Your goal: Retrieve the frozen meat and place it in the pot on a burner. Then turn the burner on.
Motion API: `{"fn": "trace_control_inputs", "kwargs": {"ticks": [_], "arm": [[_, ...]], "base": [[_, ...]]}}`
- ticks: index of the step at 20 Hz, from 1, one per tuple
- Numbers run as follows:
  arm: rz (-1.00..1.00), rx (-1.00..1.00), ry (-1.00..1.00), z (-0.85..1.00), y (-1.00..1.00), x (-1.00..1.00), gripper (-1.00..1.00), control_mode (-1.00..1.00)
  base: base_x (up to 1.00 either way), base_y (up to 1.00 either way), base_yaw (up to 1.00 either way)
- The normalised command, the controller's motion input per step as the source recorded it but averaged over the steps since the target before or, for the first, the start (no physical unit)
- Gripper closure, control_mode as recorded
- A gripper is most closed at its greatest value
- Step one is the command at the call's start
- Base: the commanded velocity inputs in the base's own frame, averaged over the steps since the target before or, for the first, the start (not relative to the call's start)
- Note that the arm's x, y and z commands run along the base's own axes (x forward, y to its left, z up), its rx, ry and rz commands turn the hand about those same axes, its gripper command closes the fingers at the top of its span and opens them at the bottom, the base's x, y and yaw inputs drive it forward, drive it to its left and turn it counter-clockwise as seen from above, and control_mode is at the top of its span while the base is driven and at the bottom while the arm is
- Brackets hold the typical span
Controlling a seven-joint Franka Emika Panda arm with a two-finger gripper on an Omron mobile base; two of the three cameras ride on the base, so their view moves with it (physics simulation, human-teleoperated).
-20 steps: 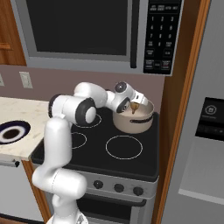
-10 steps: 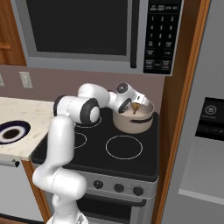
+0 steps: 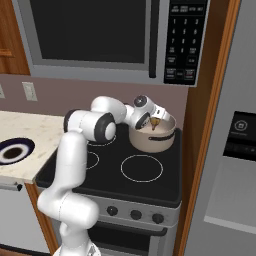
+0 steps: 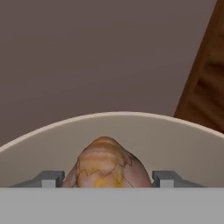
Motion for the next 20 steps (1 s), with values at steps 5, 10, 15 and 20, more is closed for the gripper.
{"fn": "trace_control_inputs", "kwargs": {"ticks": [5,10,15,20], "arm": [[0.03,0.0,0.0,-0.01,0.0,0.09,-1.0,-1.0],[0.03,0.0,0.0,0.0,0.0,0.09,-1.0,-1.0],[0.0,0.0,0.0,0.0,0.0,0.2,-1.0,-1.0],[0.01,0.0,0.0,0.0,0.0,0.03,-1.0,-1.0]], "base": [[0.0,0.0,0.0],[0.0,0.0,0.0],[0.0,0.0,0.0],[0.0,0.0,0.0]]}}
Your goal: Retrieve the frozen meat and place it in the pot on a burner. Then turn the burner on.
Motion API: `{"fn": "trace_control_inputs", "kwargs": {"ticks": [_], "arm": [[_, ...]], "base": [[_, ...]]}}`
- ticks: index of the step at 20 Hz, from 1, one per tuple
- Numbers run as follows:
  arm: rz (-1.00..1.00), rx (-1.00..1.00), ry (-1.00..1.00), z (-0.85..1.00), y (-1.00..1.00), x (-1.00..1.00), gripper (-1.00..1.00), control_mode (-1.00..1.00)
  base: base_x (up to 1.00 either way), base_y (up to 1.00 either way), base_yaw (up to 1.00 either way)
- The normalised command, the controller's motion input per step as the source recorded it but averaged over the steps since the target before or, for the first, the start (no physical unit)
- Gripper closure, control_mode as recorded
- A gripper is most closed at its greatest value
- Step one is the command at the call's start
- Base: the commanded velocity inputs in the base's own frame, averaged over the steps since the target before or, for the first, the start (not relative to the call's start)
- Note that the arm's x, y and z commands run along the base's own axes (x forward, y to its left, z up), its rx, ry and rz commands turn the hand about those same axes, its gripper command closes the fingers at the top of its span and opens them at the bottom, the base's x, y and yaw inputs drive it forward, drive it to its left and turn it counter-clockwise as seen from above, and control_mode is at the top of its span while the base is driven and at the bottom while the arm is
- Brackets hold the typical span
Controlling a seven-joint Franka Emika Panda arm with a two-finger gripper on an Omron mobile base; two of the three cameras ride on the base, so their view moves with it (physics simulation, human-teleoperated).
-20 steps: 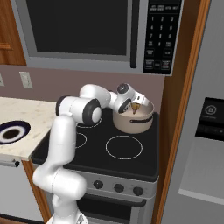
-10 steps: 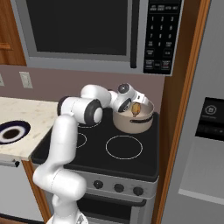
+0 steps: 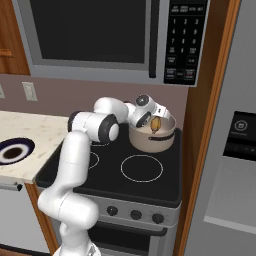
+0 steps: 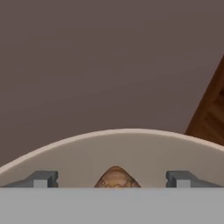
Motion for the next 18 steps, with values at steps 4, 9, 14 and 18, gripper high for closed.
{"fn": "trace_control_inputs", "kwargs": {"ticks": [4,9,14,18], "arm": [[0.0,0.0,0.0,0.0,0.0,-0.14,-1.0,-1.0],[0.0,0.0,-0.02,0.0,0.02,-0.52,-1.0,-1.0],[0.03,0.0,-0.1,0.01,0.1,-0.69,-1.0,-1.0],[0.04,0.0,-0.16,0.16,0.08,-0.54,-1.0,-1.0]], "base": [[0.0,0.0,0.0],[0.0,0.0,0.0],[0.0,0.0,0.0],[0.0,0.0,0.0]]}}
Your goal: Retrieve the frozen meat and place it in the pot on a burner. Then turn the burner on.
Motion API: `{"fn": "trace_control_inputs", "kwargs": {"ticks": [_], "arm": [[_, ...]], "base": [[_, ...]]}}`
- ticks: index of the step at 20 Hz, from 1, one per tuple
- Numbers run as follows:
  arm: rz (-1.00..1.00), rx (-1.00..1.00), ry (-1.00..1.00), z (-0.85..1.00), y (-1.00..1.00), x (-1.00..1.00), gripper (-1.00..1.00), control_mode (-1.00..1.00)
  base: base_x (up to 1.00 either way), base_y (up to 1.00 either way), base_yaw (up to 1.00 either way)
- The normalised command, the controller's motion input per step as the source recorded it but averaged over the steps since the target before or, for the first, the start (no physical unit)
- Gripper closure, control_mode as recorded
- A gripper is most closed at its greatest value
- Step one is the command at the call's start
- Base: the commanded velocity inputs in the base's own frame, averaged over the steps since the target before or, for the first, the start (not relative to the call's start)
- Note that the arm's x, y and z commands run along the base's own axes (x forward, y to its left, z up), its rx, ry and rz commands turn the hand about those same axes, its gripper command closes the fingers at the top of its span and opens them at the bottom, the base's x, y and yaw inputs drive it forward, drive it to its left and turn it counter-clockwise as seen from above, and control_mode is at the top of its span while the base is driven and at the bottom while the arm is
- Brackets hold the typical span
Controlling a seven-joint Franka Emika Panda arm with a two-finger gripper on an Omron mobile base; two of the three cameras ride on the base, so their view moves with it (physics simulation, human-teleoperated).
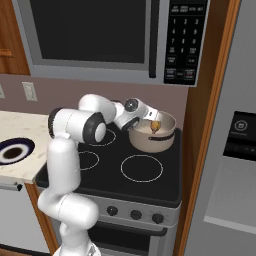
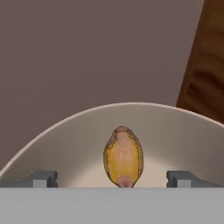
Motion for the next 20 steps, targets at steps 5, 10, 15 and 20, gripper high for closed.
{"fn": "trace_control_inputs", "kwargs": {"ticks": [5,10,15,20], "arm": [[0.01,0.0,-0.18,0.31,0.0,-0.49,-1.0,-1.0],[0.0,0.0,-0.05,0.18,0.0,-0.51,-1.0,-1.0],[0.0,0.0,0.02,0.0,-0.02,-0.1,-1.0,-1.0],[0.0,0.0,0.0,0.08,-0.01,-0.38,-1.0,-1.0]], "base": [[0.0,0.0,0.0],[0.0,0.0,0.0],[0.0,0.0,0.0],[0.0,0.0,0.0]]}}
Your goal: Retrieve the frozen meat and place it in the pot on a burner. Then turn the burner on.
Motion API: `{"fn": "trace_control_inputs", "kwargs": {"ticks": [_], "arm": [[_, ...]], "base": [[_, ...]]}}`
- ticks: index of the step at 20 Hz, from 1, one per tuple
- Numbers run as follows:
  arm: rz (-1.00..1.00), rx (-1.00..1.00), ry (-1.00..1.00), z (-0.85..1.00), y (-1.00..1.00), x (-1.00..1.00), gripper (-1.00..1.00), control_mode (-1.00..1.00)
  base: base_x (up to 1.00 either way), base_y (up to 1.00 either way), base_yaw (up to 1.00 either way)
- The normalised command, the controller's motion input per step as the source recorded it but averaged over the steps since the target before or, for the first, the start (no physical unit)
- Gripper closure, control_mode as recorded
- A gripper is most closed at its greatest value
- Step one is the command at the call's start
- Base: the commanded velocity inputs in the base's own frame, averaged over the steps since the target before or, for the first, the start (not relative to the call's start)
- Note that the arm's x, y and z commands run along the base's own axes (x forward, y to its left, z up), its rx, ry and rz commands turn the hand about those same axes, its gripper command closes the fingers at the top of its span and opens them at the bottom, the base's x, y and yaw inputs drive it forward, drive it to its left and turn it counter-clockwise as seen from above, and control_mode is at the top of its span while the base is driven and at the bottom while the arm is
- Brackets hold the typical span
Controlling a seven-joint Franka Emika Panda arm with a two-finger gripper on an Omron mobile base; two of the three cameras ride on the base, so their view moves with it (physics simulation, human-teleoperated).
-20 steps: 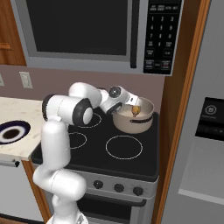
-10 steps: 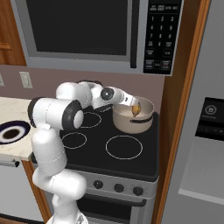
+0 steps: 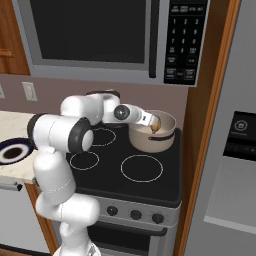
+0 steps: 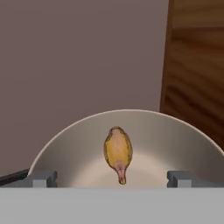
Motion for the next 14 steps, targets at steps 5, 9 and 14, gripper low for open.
{"fn": "trace_control_inputs", "kwargs": {"ticks": [5,9,14], "arm": [[0.01,0.0,0.0,0.19,0.0,-0.59,-1.0,-1.0],[0.05,0.0,0.0,0.39,0.0,-0.66,-1.0,-1.0],[0.06,0.0,0.0,0.56,0.0,-0.57,-1.0,-1.0]], "base": [[0.0,0.0,0.0],[0.0,0.0,0.0],[0.0,0.0,0.0]]}}
